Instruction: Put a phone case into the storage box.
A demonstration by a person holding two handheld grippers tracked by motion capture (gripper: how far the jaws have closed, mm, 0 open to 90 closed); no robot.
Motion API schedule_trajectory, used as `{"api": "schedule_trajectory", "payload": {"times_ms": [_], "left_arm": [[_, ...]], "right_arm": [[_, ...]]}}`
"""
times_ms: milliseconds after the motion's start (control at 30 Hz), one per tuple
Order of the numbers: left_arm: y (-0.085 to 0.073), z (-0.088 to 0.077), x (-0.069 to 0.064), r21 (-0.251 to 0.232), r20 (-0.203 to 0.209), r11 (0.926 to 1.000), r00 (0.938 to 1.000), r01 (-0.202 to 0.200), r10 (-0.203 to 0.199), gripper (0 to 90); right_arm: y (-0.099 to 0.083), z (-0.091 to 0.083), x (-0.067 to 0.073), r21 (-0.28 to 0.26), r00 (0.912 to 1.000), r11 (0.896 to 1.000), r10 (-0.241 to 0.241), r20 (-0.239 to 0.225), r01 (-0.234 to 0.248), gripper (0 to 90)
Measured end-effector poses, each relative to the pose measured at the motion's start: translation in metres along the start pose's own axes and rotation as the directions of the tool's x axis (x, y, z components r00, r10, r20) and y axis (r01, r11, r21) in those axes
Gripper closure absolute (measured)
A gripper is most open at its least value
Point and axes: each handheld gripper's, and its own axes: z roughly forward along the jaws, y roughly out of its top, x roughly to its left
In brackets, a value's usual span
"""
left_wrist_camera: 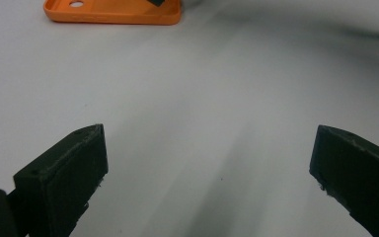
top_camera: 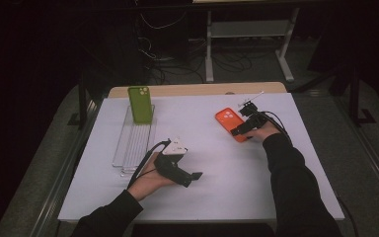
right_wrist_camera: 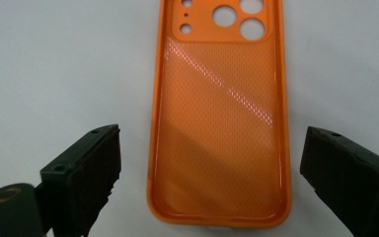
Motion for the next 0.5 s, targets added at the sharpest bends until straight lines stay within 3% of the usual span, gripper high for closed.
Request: {"api": "schedule_trajectory", "payload": {"times_ms": [100, 300, 500], "left_arm": [[0.0, -0.001, 0.001, 0.011, 0.002, 0.9998, 0.9999, -0.014, 0.014, 0.6], [0.0, 0.0, 0.0, 0.0, 0.004, 1.0, 1.0, -0.004, 0.004, 0.6], [0.0, 0.0, 0.0, 0.0, 0.005, 1.0, 1.0, -0.005, 0.005, 0.6]], "right_arm": [[0.002, 0.006, 0.001, 0.031, 1.0, 1.0, 0.002, 0.004, -0.003, 6.9], [0.001, 0.019, -0.004, 0.093, 0.9998, 0.996, 0.012, 0.018, -0.014, 8.1], [0.001, 0.02, -0.005, 0.098, 0.9996, 0.995, 0.021, 0.018, -0.022, 10.0]]}}
